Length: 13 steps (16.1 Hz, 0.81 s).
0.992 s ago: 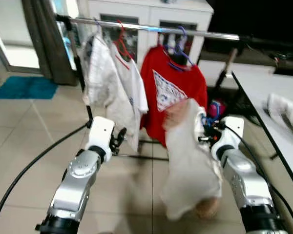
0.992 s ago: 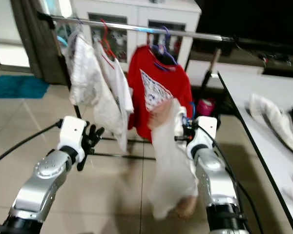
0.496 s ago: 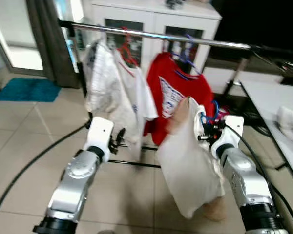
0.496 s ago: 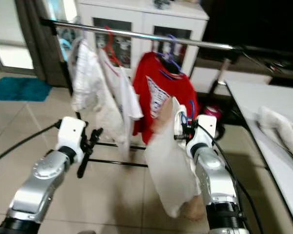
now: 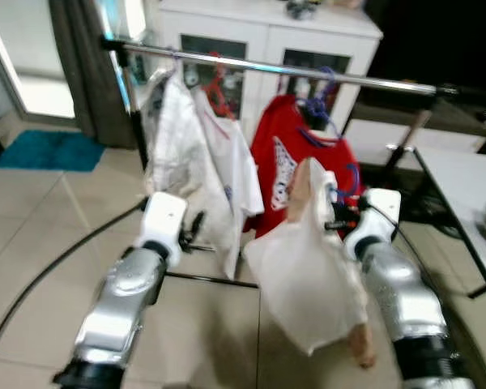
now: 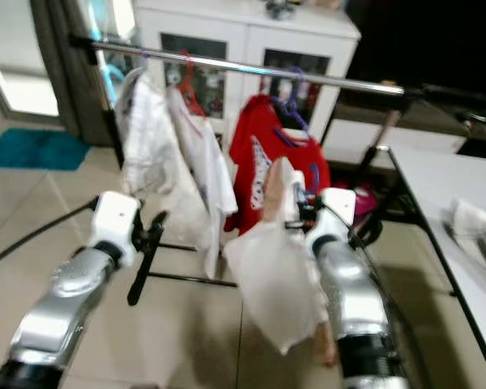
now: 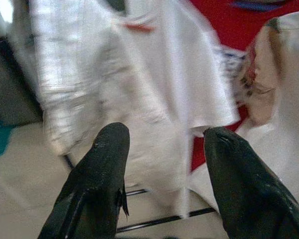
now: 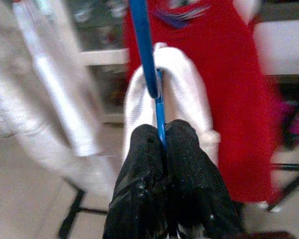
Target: Hang hanger
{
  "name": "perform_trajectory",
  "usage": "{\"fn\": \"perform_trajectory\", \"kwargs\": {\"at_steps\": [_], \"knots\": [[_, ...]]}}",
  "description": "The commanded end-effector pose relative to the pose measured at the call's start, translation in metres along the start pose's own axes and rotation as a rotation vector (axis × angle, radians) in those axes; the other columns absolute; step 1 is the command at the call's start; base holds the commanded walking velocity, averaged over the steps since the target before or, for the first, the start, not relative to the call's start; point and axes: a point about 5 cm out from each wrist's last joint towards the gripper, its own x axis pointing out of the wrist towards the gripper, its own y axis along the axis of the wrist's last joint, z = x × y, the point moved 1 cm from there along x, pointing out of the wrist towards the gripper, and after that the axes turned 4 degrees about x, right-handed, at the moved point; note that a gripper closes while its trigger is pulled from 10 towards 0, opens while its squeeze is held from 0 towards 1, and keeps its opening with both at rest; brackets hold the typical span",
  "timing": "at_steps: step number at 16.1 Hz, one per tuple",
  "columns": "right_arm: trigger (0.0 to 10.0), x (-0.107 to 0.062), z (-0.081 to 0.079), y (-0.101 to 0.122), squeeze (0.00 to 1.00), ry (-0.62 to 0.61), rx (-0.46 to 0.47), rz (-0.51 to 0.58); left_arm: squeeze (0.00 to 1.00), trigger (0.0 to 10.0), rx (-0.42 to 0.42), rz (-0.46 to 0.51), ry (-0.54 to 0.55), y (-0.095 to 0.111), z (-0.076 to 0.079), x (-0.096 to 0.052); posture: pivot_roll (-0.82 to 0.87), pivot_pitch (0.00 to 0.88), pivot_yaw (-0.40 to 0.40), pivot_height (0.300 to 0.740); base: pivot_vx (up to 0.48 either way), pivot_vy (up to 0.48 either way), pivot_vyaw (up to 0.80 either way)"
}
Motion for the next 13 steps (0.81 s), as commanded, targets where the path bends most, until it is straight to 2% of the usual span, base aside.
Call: {"fn": "perform_trajectory", "kwargs": {"at_steps": [1, 5, 13], "knots": [[10.0, 0.001, 0.0021, 0.0117, 0.0, -0.001, -0.011, 0.043, 0.0, 10.0, 0.005, 0.009, -0.007, 0.0036, 0.0016, 0.0014, 0.06, 0.0, -0.081, 0.74, 0.337, 0.0, 0.0], [10.0, 0.0016, 0.0021, 0.0127, 0.0, 0.002, -0.014, 0.047, 0.0, 10.0, 0.007, 0.012, -0.02, 0.0041, 0.0068, 0.0027, 0.06, 0.0, -0.085, 0.74, 0.339, 0.0, 0.0], [10.0, 0.0053, -0.003, 0.0168, 0.0, 0.021, -0.003, 0.072, 0.0, 10.0, 0.021, 0.018, -0.017, 0.0041, 0.0027, 0.0022, 0.08, 0.0, -0.086, 0.74, 0.34, 0.0, 0.0]]}}
